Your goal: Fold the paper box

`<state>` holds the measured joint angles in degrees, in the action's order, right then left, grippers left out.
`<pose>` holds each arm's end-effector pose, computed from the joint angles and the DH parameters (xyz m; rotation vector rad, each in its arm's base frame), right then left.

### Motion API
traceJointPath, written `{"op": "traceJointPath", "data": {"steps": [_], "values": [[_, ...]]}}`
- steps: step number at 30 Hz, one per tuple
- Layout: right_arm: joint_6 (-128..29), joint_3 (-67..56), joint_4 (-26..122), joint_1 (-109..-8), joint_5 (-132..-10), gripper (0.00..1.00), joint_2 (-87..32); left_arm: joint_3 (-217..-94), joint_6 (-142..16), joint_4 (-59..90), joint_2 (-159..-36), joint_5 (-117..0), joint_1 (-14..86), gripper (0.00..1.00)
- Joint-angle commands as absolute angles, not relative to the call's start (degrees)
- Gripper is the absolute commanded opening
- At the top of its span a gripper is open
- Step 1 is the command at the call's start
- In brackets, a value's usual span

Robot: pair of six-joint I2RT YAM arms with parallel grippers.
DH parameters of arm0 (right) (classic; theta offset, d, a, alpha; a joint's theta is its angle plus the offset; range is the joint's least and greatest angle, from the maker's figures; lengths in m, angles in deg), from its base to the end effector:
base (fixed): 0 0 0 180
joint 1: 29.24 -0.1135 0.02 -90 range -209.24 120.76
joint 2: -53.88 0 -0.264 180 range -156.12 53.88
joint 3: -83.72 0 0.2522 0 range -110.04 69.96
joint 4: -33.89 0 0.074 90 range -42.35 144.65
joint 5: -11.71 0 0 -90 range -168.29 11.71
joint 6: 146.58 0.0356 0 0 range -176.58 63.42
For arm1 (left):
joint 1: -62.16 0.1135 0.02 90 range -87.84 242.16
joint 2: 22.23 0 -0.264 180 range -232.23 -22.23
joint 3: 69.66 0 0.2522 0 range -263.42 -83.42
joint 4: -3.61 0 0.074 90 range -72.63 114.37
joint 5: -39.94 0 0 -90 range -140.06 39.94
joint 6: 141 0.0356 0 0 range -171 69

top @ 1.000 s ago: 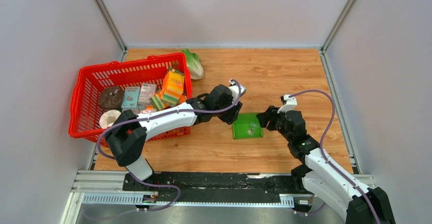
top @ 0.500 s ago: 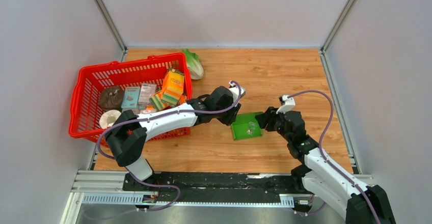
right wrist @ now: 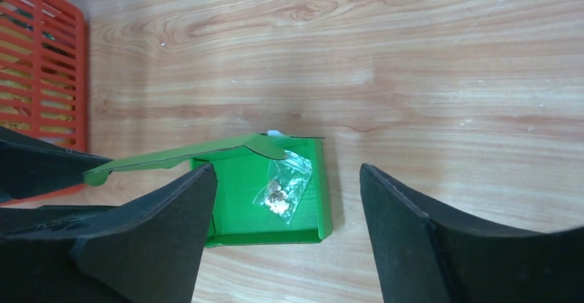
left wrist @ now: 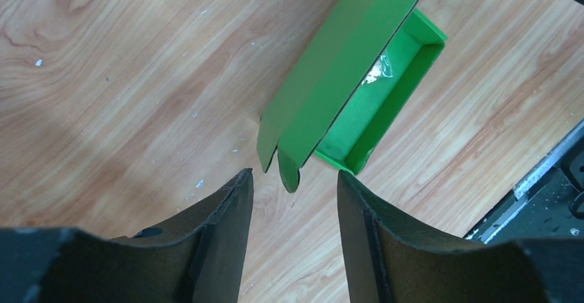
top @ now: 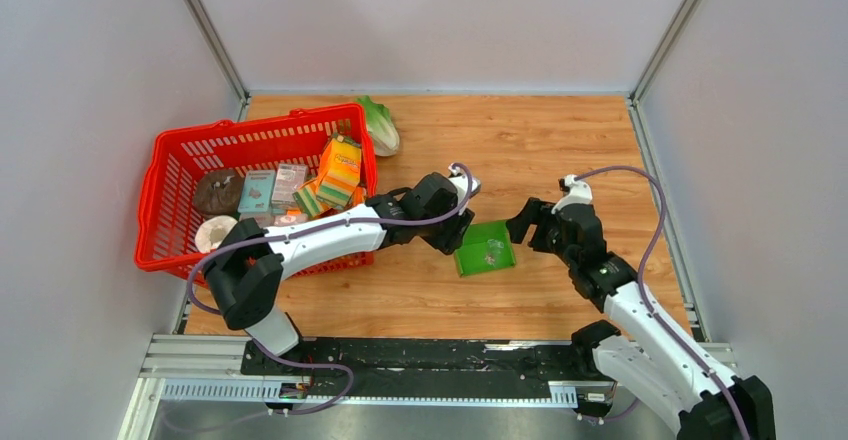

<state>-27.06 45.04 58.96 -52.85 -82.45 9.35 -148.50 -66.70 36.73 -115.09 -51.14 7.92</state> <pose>0.1629 0.0684 0.2167 0.1547 2.1400 0.4740 0.2054 -0.2864 0.2357 0.8264 2.3360 -0.5765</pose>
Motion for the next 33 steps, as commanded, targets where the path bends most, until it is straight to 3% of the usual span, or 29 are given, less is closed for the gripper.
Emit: {"op": "traceJointPath", "data": {"steps": [1, 15, 22, 33], "values": [[-34.0, 38.3, 65.0, -52.4, -79.3, 0.82, 6.6, -148.6, -67.1, 37.2, -110.7, -51.8, 7.8, 0.55], [-49.6, 36.7, 54.6, -51.0, -67.8, 0.82, -6.2, -149.9, -64.8, 37.6, -114.9, -52.2, 7.8, 0.42], [-52.9, 39.9, 43.2, -50.8, -61.8, 0.82, -6.7, -149.8, -63.7, 37.8, -115.1, -50.5, 7.8, 0.37], [-50.7, 41.0, 42.6, -50.9, -62.9, 0.81, -5.8, -153.0, -61.2, 39.7, -117.3, -43.5, 7.8, 0.19]]}}
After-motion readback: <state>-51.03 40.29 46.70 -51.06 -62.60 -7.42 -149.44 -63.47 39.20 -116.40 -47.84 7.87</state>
